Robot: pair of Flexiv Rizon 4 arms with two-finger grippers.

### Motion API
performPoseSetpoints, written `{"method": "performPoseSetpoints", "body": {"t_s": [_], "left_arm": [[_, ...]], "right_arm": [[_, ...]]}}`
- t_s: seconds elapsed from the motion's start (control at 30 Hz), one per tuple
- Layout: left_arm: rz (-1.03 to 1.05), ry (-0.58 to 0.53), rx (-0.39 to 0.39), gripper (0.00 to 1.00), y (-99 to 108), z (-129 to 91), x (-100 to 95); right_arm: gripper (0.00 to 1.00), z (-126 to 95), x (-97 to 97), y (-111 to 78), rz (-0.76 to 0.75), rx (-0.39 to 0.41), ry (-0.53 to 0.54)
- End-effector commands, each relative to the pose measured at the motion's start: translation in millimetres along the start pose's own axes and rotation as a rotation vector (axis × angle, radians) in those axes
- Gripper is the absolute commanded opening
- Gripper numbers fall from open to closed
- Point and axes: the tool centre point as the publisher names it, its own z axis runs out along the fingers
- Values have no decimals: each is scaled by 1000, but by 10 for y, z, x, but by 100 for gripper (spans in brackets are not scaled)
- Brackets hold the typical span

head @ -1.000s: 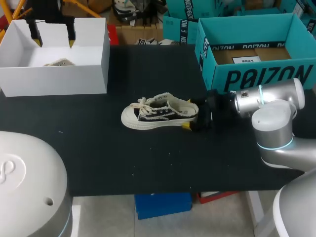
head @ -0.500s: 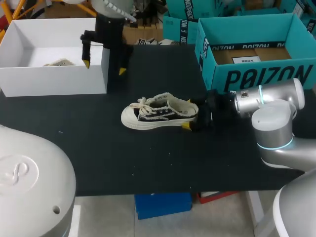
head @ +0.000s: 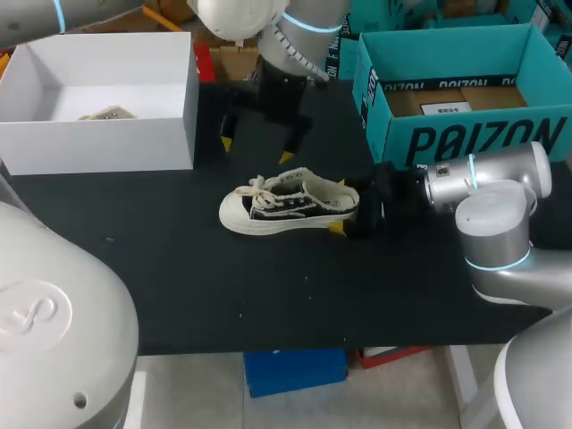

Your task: Take the shoe out of the shoebox, open the shoe tongue, remove and reinsert the insole, then place the shoe into the shoebox

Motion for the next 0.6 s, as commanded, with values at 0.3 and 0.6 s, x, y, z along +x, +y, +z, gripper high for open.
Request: {"method": "performPoseSetpoints", "body": {"t_s": [0.3, 0.6], "left_arm": [[-20, -237, -27, 100, -146, 364, 821], [-17, -282, -38, 100, -109, 585, 1042]], "right_arm": [[0, 28, -10, -3, 2, 3, -1], [0, 28, -10, -3, 2, 3, -1]]}}
